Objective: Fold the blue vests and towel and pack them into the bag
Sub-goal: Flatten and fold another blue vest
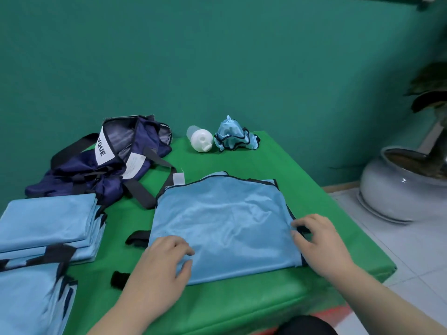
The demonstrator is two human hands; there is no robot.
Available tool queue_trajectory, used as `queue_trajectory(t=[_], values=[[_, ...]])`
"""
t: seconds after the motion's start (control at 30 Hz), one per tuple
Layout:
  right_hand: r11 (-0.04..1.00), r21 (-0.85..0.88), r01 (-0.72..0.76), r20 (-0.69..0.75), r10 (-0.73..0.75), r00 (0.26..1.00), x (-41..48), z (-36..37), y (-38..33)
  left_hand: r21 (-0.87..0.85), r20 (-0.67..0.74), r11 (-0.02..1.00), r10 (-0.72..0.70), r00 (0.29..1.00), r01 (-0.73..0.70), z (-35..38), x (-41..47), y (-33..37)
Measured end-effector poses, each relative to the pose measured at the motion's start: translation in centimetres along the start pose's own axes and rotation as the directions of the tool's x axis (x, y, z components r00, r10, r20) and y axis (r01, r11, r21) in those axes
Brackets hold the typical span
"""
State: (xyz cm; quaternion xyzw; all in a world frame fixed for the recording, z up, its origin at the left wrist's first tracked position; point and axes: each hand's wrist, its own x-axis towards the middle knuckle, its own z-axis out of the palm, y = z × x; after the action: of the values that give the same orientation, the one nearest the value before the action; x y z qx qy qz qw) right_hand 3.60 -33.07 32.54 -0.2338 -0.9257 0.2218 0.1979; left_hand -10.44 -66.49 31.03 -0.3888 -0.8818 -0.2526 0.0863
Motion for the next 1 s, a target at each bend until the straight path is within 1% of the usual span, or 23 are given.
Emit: queue_trajectory(t=[0.07,0.13,0.23,0.3,0.37,0.53,0.63,0.8,0.87,0.93,1.0], values=[[0.992,-0.125,0.021,-0.006,-0.022,1.000,-1.8,-0.5,0.0,0.053,-0.013,0.998,0.044,0.999,-0.043,0.4,-0.8,0.9],[0.966,-0.258,0.004,0.042,0.007,0.999,-3.3,-0.9,-0.3,0.084,-0.021,0.994,0.070,0.997,-0.068,0.8,-1.3,1.6],[0.945,-0.326,-0.028,0.080,0.057,0.995,-4.5,-1.0,-0.9,0.135,-0.008,0.989,0.055,0.998,-0.053,1.6,-2.0,1.5],[0.945,-0.325,-0.041,0.077,0.070,0.995,-4.7,-1.0,-1.1,0.125,-0.002,0.992,0.006,1.000,-0.006,2.4,-2.5,0.8],[0.950,-0.312,-0.030,0.088,0.060,0.994,-4.5,-0.8,-0.8,0.068,-0.005,0.996,-0.050,0.999,0.050,2.8,-2.8,0.4],[0.972,-0.233,-0.017,0.051,0.030,0.998,-3.2,-1.3,1.6,0.049,0.009,0.994,-0.094,0.996,0.093,3.2,-2.7,0.0],[0.976,-0.218,-0.010,0.068,0.025,0.997,-1.9,-2.4,3.2,0.056,0.005,0.989,-0.137,0.991,0.136,3.3,-2.8,-0.1],[0.980,-0.197,-0.027,0.066,0.040,0.997,-1.1,-3.7,4.4,0.035,-0.003,0.992,-0.120,0.993,0.120,3.5,-2.8,-0.5],[0.982,-0.186,0.029,0.040,-0.022,0.999,-1.8,-3.3,4.0,0.016,-0.007,0.994,-0.109,0.994,0.109,3.4,-2.8,-0.4],[0.969,-0.183,0.166,-0.015,-0.171,0.985,-3.0,-2.4,3.7,0.011,-0.012,0.997,-0.079,0.997,0.079,3.3,-2.8,-0.2],[0.931,-0.190,0.311,-0.023,-0.321,0.947,-4.1,-1.6,3.6,0.009,-0.019,0.999,-0.041,0.999,0.041,2.9,-2.8,0.0]])
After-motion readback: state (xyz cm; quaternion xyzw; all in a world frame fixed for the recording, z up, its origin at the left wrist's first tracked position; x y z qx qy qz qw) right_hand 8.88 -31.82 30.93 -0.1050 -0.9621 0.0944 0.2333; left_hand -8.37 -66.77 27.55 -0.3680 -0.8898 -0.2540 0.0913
